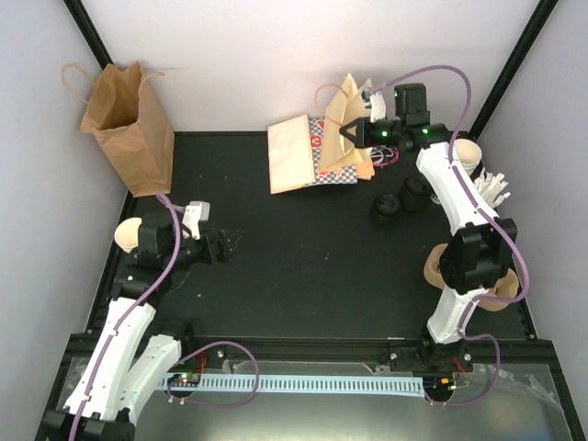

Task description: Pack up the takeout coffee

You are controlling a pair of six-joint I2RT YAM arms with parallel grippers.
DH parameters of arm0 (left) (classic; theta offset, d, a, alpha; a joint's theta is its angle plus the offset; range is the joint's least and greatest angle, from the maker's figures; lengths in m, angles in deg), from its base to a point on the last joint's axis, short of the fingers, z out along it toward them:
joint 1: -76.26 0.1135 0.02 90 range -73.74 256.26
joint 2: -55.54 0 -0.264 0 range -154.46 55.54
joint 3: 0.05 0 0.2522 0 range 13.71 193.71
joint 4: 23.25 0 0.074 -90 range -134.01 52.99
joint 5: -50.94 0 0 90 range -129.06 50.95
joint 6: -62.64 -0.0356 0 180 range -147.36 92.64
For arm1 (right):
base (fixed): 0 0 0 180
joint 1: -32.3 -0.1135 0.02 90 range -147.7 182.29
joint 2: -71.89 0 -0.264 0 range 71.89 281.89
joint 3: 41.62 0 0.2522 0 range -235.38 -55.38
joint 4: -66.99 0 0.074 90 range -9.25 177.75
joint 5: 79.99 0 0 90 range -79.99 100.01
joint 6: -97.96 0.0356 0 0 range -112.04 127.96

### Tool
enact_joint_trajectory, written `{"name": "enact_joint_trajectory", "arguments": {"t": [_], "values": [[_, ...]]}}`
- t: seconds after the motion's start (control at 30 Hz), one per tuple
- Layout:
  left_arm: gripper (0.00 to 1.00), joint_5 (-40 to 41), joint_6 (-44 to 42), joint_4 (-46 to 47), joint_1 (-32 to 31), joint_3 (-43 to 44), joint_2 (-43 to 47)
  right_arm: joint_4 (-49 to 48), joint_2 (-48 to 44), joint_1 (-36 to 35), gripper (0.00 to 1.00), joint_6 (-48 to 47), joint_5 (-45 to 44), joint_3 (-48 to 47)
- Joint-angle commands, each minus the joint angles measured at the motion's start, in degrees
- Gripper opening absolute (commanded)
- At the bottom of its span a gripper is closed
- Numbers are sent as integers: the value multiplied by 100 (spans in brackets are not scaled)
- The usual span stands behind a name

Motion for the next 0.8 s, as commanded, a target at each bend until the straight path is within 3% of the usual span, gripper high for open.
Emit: {"name": "enact_joint_trajectory", "arguments": {"t": [0.0, 0.47, 0.77], "values": [[99, -135, 23, -20, -15, 37, 277, 250, -331, -41, 1, -200, -823, 795], [99, 39, 352, 785, -11, -198, 42, 624, 351, -28, 1, -145, -1390, -94], [99, -72, 416, 1112, -19, -281, -505, 1488, 712, 88, 1, -701, -2532, -1091]]}}
